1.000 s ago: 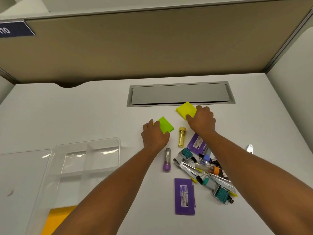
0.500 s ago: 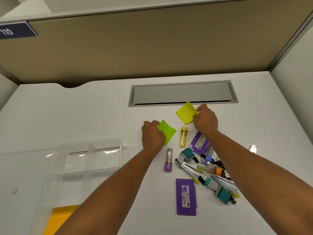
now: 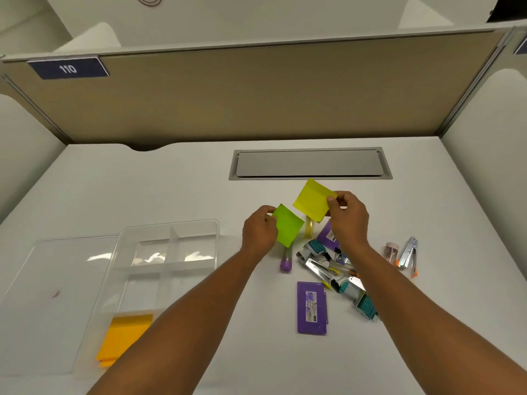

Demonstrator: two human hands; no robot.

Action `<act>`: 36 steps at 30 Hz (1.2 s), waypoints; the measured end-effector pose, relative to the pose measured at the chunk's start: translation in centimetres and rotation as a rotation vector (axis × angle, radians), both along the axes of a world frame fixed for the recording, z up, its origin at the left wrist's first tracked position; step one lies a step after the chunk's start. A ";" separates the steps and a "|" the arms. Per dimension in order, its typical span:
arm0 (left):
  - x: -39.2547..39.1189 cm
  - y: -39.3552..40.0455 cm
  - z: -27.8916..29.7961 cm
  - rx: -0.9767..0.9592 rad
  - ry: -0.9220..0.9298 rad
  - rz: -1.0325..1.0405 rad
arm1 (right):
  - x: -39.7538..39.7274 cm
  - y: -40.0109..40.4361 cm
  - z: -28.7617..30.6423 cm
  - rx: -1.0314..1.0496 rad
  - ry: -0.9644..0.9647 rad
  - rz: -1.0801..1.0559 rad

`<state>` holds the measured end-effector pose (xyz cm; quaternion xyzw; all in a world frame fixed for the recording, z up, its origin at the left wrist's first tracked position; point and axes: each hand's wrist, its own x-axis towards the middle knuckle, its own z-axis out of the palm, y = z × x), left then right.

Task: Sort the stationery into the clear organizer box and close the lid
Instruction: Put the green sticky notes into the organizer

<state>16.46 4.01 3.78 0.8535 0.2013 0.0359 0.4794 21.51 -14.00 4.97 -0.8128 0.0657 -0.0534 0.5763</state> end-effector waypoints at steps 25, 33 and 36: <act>-13.9 14.4 3.6 -0.438 0.048 -0.158 | -16.8 14.0 2.9 -0.372 -0.159 0.472; -16.8 18.3 3.6 -0.457 0.133 -0.101 | -19.9 18.6 1.9 -0.190 -0.007 0.275; -18.0 20.1 3.2 -0.462 0.127 -0.101 | -20.8 19.7 1.4 -0.266 0.012 0.278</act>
